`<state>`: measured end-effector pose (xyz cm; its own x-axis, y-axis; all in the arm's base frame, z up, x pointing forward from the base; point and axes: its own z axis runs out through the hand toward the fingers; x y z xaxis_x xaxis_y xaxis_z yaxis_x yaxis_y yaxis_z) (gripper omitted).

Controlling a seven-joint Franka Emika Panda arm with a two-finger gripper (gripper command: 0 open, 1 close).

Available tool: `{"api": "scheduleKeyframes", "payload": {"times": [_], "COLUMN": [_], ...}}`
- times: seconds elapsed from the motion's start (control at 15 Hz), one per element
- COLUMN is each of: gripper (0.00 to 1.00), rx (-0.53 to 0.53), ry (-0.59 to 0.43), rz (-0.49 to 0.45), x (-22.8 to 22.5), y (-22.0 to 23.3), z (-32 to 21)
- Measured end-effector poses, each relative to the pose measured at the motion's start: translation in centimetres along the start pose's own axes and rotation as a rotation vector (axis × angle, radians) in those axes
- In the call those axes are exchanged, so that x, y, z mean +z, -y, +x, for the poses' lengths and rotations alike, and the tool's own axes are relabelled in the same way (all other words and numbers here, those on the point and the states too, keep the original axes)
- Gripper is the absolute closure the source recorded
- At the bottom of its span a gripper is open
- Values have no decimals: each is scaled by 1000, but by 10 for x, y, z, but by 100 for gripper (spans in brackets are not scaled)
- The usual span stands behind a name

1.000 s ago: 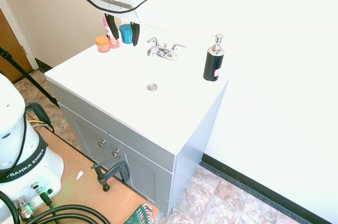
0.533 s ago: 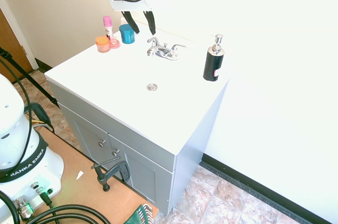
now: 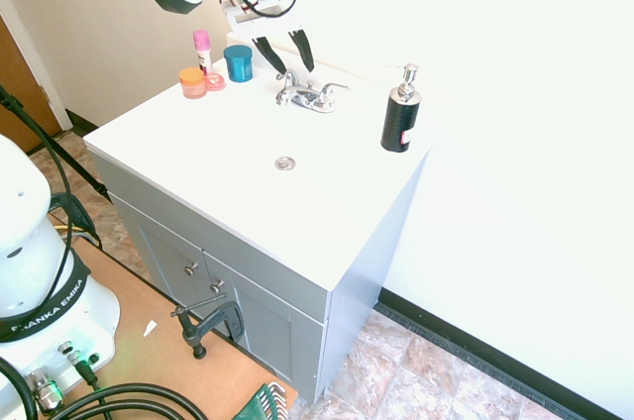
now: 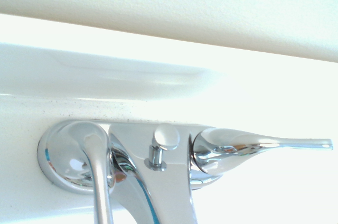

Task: Turn off the hot water

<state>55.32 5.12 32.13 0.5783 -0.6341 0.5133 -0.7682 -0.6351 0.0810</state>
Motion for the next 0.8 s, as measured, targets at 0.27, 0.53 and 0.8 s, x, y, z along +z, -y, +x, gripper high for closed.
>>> {"api": "scheduleKeyframes", "payload": {"times": [0.27,0.53,0.8], "gripper": [0,0,0], "rx": [-9,-3,-18], "ry": [9,23,26], "rz": [-13,4,-7], "x": [11,6,1], "y": [11,27,39], "z": [-4,-2,-1]}}
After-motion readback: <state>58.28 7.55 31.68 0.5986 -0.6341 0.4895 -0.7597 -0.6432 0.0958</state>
